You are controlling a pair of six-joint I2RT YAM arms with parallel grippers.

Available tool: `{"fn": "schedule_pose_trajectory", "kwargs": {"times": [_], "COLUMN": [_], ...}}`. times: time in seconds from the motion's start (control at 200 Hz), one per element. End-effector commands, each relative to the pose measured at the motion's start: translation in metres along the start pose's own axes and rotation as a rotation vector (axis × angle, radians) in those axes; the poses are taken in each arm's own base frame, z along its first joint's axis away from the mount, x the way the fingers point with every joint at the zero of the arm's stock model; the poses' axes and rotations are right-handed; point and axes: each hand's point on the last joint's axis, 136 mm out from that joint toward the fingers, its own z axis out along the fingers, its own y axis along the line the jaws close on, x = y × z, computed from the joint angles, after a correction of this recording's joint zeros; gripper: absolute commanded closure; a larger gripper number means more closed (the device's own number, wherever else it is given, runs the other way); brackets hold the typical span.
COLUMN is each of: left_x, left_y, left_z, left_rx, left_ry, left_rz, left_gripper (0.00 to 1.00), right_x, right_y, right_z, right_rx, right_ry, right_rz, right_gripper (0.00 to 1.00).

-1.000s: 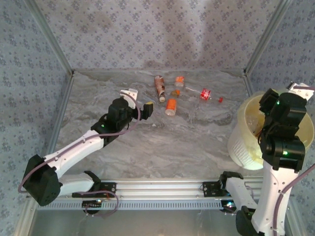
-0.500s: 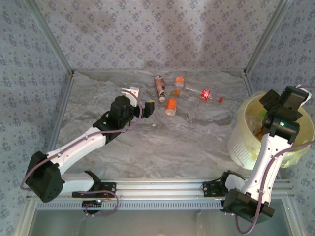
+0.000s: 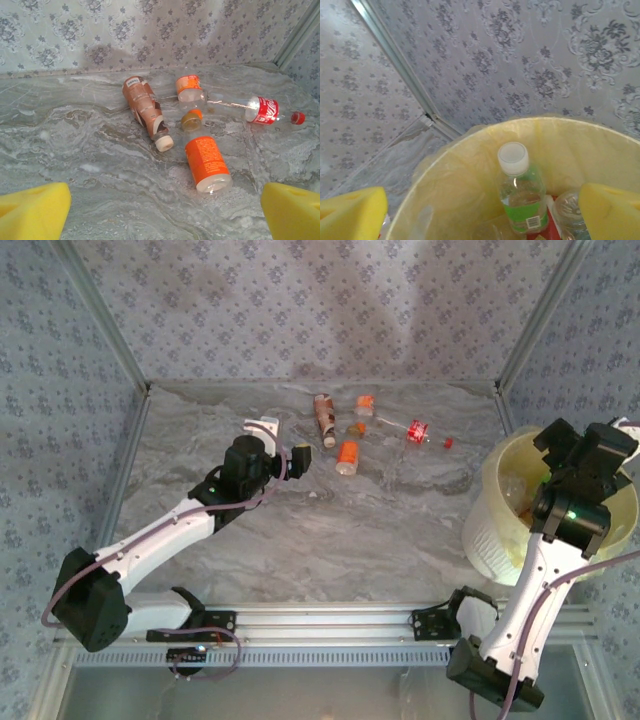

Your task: Put the plastic bottles in the bin

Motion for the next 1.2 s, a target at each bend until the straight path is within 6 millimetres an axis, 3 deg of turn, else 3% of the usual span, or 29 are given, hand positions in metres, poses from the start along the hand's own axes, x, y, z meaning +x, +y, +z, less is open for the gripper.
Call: {"fn": "schedule_pose_trajectory", "kwargs": {"times": [0.0,0.125,0.27,0.43,0.625,0.759,0.904,0.974,1.199], "left_x": [-0.006,-0.004,0.001,0.003,0.010,0.014,0.019,0.021,0.025], "left_y": [0.009,0.018,0.036,0.052,0.062,0.070,0.076,0.078,0.087], "left_z": [-0.006,-0.011,-0.014,-0.017,-0.019,-0.019,-0.021,-0.022,-0.030], "left_rx": [-0.035,-0.074,-0.126,-0.157,-0.172,-0.189,-0.198,-0.202,-0.231], "left_ry": [-0.017,-0.019,-0.013,-0.020,-0.005,0.002,0.008,0.008,0.012], "left_rz": [-0.036,-0.054,-0.106,-0.180,-0.214,-0.235,-0.251,-0.252,-0.242], "left_gripper": [0.02,0.02,0.02,0.02,0.02,0.02,0.02,0.02,0.02], "right_x": [-0.004,0.002,0.017,0.039,0.084,0.129,0.181,0.208,0.271], "right_y": [0.040,0.096,0.146,0.190,0.240,0.273,0.295,0.307,0.318], "right_z": [-0.012,-0.028,-0.047,-0.054,-0.050,-0.025,0.015,0.027,0.070], "right_rx": [-0.216,-0.492,-0.663,-0.737,-0.806,-0.771,-0.664,-0.703,-0.824], "right_ry": [-0.001,0.033,0.065,0.081,0.149,0.250,0.390,0.464,0.593], "right_rz": [0.005,-0.024,-0.158,-0.312,-0.481,-0.646,-0.827,-0.909,-1.235], "right_gripper": [0.00,0.00,0.00,0.00,0.00,0.00,0.00,0.00,0.00]}}
